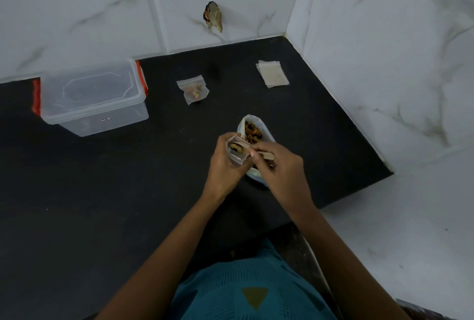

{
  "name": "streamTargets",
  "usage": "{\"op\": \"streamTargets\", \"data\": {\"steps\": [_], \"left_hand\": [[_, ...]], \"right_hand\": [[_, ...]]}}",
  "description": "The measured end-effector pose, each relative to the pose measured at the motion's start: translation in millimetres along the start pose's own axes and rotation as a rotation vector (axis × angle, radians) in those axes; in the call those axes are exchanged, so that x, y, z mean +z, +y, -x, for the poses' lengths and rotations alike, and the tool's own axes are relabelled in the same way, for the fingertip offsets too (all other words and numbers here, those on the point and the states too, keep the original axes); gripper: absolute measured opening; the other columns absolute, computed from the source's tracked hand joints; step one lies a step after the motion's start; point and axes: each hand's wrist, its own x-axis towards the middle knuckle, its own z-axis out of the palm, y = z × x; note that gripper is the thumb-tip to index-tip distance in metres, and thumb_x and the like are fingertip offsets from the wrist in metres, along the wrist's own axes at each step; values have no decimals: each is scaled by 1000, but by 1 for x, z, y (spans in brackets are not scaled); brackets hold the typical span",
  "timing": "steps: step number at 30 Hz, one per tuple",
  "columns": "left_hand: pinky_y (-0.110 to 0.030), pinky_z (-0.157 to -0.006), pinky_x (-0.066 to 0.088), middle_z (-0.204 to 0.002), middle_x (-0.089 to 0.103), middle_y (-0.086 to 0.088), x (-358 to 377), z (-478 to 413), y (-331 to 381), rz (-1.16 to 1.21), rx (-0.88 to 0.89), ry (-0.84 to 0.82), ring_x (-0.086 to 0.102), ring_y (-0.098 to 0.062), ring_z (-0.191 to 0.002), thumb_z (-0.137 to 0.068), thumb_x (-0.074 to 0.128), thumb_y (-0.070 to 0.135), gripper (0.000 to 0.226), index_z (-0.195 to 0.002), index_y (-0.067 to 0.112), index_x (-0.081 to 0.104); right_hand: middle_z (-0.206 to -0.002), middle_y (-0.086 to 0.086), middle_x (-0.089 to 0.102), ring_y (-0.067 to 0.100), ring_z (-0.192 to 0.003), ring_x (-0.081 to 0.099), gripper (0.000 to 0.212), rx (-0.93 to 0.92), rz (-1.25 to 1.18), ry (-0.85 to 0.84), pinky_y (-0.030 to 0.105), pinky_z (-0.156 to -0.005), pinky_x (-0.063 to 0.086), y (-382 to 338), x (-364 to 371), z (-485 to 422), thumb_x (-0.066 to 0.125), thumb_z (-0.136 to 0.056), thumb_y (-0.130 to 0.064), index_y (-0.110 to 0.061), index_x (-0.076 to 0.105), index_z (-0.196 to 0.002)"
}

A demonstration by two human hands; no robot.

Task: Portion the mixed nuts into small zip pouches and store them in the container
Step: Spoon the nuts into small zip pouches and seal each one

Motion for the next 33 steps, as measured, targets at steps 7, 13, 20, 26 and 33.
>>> {"op": "streamTargets", "data": {"steps": [7,13,20,26,33], "left_hand": [[-30,-92,48,-118,53,1,-3,0,-3,22,-17,-8,53,-9,-111,-77,73,15,54,-122,17,44],[-21,-92,46,-115,53,9,-5,0,-6,30,-7,3,52,-5,-110,-75,75,13,55,-118,24,42],[-4,-85,42,-119,52,4,-11,1,-9,-21,-15,6,50,-3,-111,-75,74,12,55,-118,26,41],[-5,-85,41,-117,52,8,-12,5,-11,-26,-7,10,50,-2,-110,-76,74,13,54,-117,27,42],[-8,-88,41,-116,50,13,-9,7,-12,-55,6,2,48,-2,-112,-76,74,13,56,-118,28,41]], "right_hand": [[-86,14,69,13,-92,56,27,-115,75,-5,1,-85,39,5,1,2,53,-84,-19,3,66,-92],[-80,-8,66,0,-73,63,12,112,-170,137,12,-66,52,-3,-7,2,60,-84,-15,-9,65,-94],[-67,0,65,2,-56,61,4,682,-438,379,15,-56,51,17,-28,-11,62,-85,-11,-11,65,-82],[-73,5,66,6,-60,64,10,831,-286,288,15,-58,54,55,-4,3,61,-86,-6,-1,64,-94],[-82,-7,57,2,-66,53,9,668,300,54,15,-56,39,64,11,10,57,-89,-20,-14,58,-96]]}}
